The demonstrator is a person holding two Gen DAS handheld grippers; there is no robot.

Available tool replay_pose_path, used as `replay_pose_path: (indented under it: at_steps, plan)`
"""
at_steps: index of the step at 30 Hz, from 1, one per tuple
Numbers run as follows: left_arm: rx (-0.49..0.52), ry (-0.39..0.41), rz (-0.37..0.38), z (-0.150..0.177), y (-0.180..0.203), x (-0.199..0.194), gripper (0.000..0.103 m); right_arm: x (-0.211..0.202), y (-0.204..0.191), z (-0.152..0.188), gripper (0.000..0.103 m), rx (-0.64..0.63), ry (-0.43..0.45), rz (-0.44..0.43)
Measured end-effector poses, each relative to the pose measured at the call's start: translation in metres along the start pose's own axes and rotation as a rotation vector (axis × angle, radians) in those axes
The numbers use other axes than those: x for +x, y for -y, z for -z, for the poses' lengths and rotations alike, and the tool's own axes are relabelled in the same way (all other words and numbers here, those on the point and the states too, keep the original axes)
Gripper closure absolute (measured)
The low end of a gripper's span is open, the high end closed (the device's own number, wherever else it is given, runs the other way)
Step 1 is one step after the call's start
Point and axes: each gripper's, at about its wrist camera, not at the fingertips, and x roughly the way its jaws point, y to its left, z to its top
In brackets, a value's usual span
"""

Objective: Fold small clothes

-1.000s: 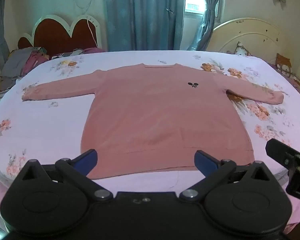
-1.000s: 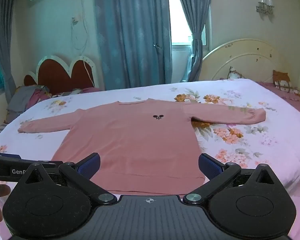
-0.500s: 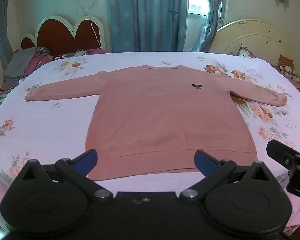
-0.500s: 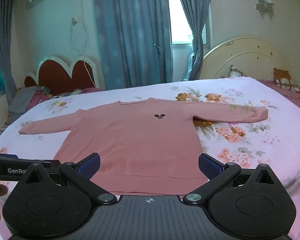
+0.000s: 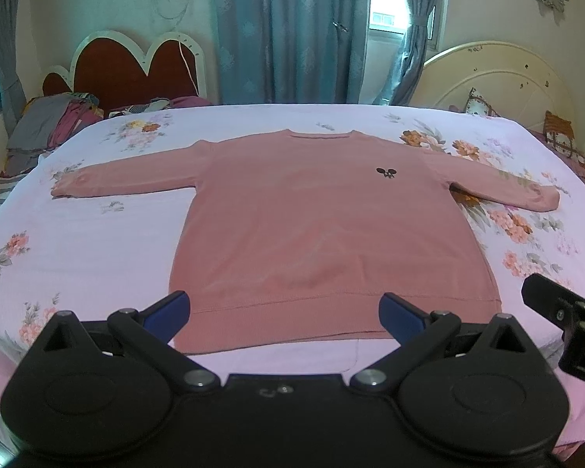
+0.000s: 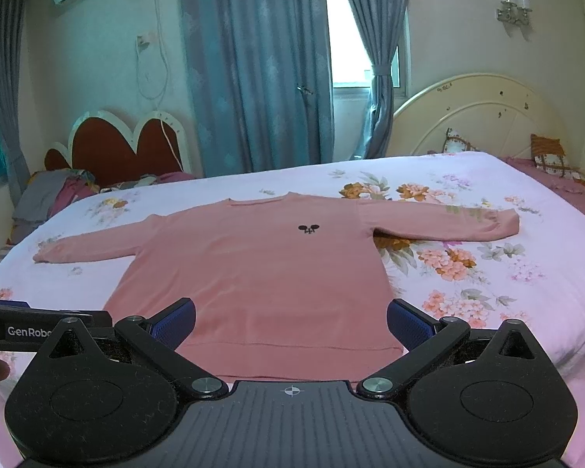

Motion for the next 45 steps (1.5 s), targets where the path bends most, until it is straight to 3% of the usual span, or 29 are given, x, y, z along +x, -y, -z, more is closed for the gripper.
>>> replay_pose_path:
  at_steps: [45]
  plan:
    - [0.001,0.017,-0.028,-0.005,-0.003,0.001,0.000,0.010,0.002,0.001,0.000,0.001,-0.015,0.032]
